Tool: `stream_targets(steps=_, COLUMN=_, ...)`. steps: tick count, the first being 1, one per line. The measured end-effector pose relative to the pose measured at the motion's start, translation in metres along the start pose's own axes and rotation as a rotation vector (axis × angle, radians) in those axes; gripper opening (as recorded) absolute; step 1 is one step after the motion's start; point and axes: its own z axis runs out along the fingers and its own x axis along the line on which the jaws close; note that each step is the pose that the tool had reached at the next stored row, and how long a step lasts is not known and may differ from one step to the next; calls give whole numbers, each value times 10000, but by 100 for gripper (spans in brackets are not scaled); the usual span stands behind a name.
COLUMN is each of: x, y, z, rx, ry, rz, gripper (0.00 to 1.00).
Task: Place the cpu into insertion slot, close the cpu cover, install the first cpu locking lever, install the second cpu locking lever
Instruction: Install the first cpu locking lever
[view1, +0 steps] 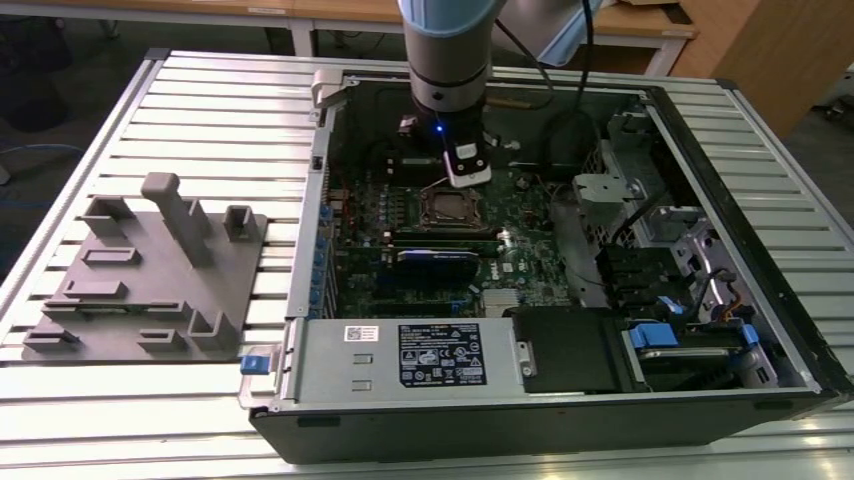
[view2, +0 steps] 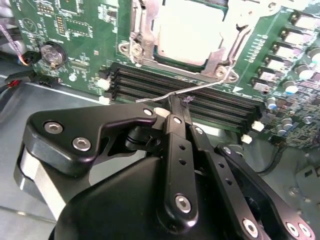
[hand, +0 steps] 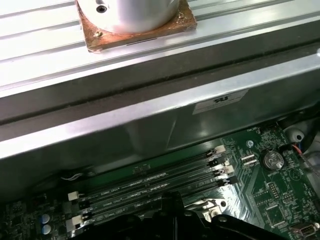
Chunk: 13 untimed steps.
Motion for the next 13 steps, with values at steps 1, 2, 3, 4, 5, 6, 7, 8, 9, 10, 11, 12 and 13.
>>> stream_targets(steps=1, x=-13, y=3, z=4, rx=0, ry=2, rz=1, gripper=10)
stream_targets(steps=2, x=-20, y=4, z=8, rx=0, ry=2, rz=1, gripper=10)
stream_targets(steps=3, x=-24, y=4, z=14, rx=0, ry=3, rz=0, gripper=10)
stream_targets(steps=4, x=-25, y=1, z=23, rx=1, ry=2, rz=1, gripper=10)
stream_targets(steps=5, x=-25, y=-3, z=34, rx=1, ry=2, rz=1, gripper=10)
stream_targets(steps=6, x=-25, y=-7, z=47, rx=3, ry=1, rz=1, gripper=10)
stream_targets(steps=7, x=-24, y=-12, z=60, rx=5, ry=1, rz=1, gripper=10)
stream_targets(steps=8, x=-24, y=-16, z=73, rx=7, ry=1, rz=0, gripper=10)
stream_targets(steps=9, x=-24, y=-19, z=84, rx=8, ry=1, rz=-1, gripper=10)
stream_targets(steps=10, x=-23, y=-20, z=92, rx=13, ry=-1, rz=-1, gripper=10)
stream_targets(steps=11, x=-23, y=-20, z=98, rx=23, ry=-4, rz=-3, gripper=10)
stream_targets(steps=12, x=-22, y=-18, z=104, rx=45, ry=-11, rz=-4, gripper=10)
stream_targets(steps=13, x=-21, y=-14, z=111, rx=78, ry=-22, rz=-6, gripper=10)
